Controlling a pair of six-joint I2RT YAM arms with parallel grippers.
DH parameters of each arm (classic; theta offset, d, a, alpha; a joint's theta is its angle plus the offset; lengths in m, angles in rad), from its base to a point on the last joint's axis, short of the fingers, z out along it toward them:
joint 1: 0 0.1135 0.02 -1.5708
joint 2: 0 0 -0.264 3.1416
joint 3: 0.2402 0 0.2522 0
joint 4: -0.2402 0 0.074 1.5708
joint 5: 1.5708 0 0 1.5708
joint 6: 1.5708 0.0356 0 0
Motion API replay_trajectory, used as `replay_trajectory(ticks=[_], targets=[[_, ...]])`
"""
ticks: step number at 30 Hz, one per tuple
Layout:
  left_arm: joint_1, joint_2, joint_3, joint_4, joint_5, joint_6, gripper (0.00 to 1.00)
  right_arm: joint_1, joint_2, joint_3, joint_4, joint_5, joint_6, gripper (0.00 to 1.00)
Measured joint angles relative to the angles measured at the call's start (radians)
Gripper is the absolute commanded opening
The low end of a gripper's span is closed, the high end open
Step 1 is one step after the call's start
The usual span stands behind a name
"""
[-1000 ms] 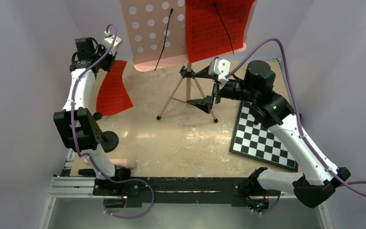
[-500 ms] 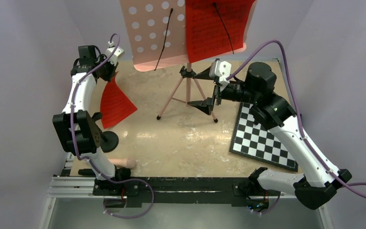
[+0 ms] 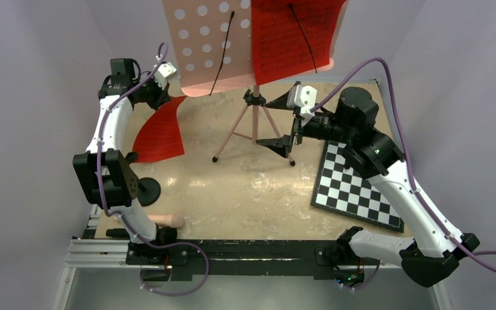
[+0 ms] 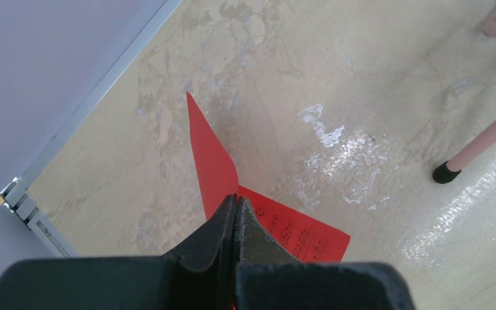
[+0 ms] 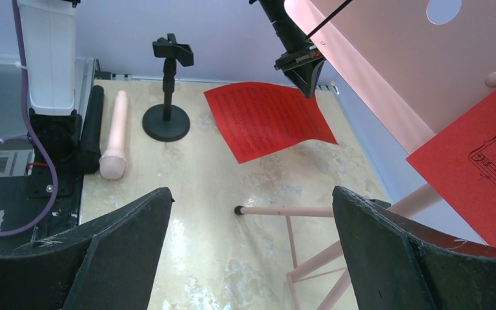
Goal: Pack up the instrument practice props
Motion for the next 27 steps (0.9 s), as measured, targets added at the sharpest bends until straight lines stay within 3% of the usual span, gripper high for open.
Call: replay_trajectory(ticks=[9,19,27], targets=[[0.0,-0.02,0.011,-0.149,0.086,-0.001,0.0,-0.007,-0.009,0.0,-0.001,0.0,-0.008,0.99],[0.003,-0.196,0.086,-0.42,0.177,0.088,0.0,-0.032,-0.01,-0.009,-0.002,0.006,-0.012,0.99],[0.003,-0.23,0.045,-0.341,0.119,0.104,0.0,-0.051,-0.01,-0.023,0.014,0.002,-0.006,0.99]])
